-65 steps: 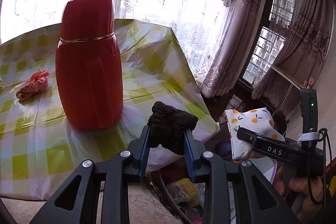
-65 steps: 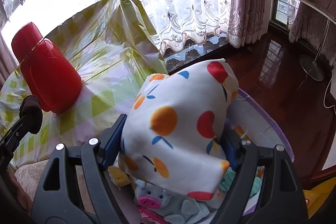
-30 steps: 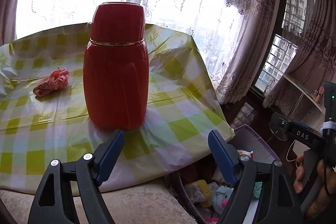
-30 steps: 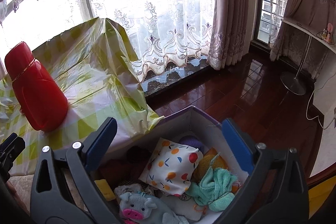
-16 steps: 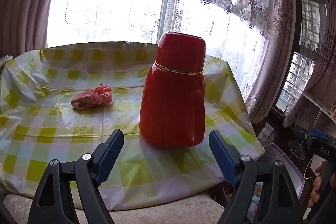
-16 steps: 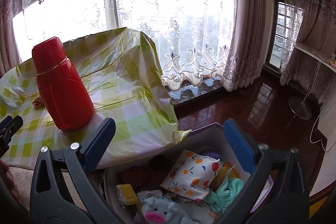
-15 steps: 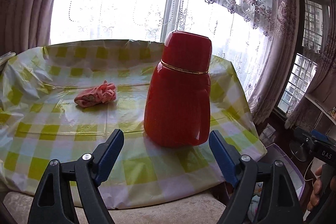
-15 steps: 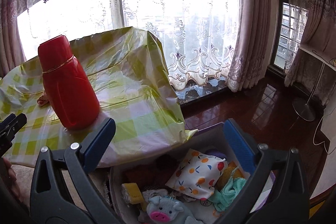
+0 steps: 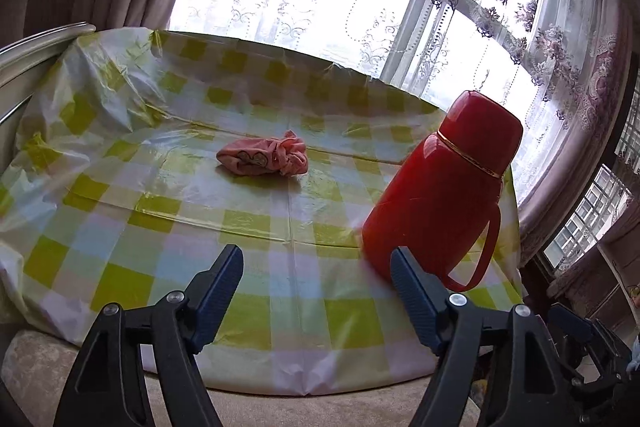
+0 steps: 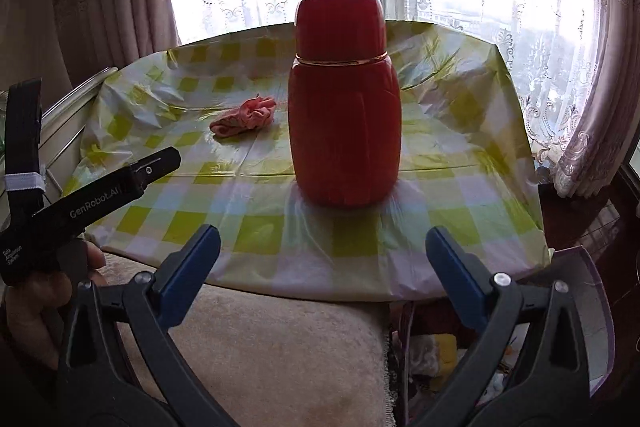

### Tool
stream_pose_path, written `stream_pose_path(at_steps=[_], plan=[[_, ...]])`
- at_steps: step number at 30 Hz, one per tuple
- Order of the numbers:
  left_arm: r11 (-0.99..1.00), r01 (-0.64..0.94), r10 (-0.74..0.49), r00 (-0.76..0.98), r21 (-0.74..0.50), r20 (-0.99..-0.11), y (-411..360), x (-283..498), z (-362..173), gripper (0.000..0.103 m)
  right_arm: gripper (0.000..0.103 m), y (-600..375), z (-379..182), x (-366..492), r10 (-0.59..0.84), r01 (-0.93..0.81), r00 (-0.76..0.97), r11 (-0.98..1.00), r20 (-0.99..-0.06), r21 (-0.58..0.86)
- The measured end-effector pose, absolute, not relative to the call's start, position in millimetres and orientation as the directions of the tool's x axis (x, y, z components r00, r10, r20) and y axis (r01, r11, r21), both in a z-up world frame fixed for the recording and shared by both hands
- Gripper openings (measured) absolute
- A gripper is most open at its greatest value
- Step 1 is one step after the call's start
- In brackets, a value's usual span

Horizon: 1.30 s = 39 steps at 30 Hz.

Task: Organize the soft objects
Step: 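Close both tools together on the crumpled pink towel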

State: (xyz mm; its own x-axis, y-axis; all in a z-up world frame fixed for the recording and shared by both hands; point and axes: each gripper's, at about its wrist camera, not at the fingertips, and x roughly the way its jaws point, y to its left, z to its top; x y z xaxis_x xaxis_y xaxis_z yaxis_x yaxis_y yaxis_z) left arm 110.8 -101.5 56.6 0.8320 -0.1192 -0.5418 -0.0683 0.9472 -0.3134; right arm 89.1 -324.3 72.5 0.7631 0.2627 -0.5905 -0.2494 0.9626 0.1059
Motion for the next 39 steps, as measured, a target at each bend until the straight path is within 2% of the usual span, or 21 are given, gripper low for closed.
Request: stream_pose_path(at_steps=[14, 23, 29, 35, 39], plan=[[0.882, -0.293, 0.056, 0.843, -0.368, -0.536, 5, 138, 55, 0.076, 0.103, -213, 92, 157, 0.369, -0.33, 0.743, 0.928, -0.559, 0.175], [0.81, -0.348, 0.055, 0.846, -0.472, -0.53, 46, 176, 48, 0.076, 0.103, -171, 97, 233, 0.397, -0.295, 0.749, 0.917, -0.53, 0.269], [0.757, -0.372, 0.051, 0.853, -0.537, -0.519, 70, 217, 51, 0.076, 0.103, -162, 87, 292, 0.413, -0.25, 0.728, 0.903, -0.547, 0.349], [0.714, -0.4, 0.058, 0.851, -0.575, -0.521, 92, 257, 47, 0.076, 0.103, -159, 75, 335, 0.408, -0.212, 0.731, 0.898, -0.547, 0.386], [0.7, -0.397, 0.019, 0.841, -0.594, -0.54, 95, 287, 33, 0.076, 0.103, -155, 67, 357, 0.398, -0.193, 0.731, 0.9, -0.555, 0.39]])
